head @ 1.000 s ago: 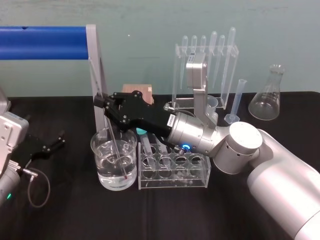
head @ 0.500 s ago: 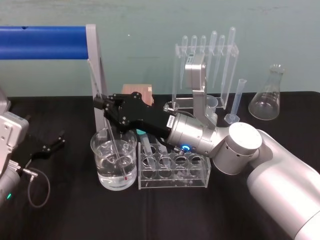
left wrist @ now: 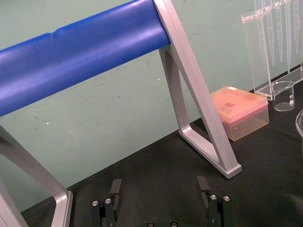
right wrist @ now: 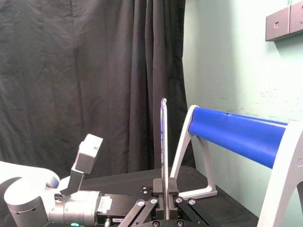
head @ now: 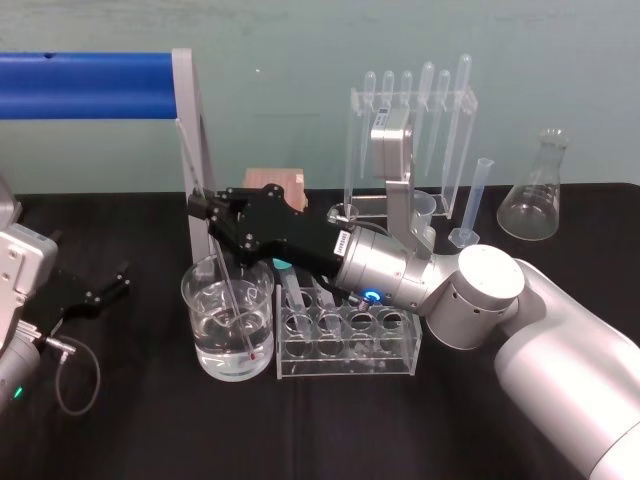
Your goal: Hold the thermometer with one hand and immerse one end into the beaker, then reinsert it into the test tube rack.
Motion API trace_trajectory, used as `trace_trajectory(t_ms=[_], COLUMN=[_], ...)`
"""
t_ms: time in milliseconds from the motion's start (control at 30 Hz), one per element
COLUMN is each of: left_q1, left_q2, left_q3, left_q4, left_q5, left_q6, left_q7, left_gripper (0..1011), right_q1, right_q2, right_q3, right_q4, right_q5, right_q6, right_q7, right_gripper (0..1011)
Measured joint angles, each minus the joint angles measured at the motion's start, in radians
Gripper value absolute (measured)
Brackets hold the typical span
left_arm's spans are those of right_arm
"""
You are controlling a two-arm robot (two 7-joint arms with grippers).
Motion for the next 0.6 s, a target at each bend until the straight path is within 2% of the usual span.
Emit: trace_trajectory(t_ms=[600], left_q1=[0.0], left_q2=[0.0], left_q3=[0.0], left_q4=[0.0], left_q5=[0.0], left_q6=[0.0], left_q7=[0.0], left_gripper=[1008], right_q1=[0.002], right_q2=[-0.002], right_q3=[-0.001], right_q4=[0.002], right_q5=[0.0], right_q6=[-0.001], right_q7=[0.001], right_gripper=[53])
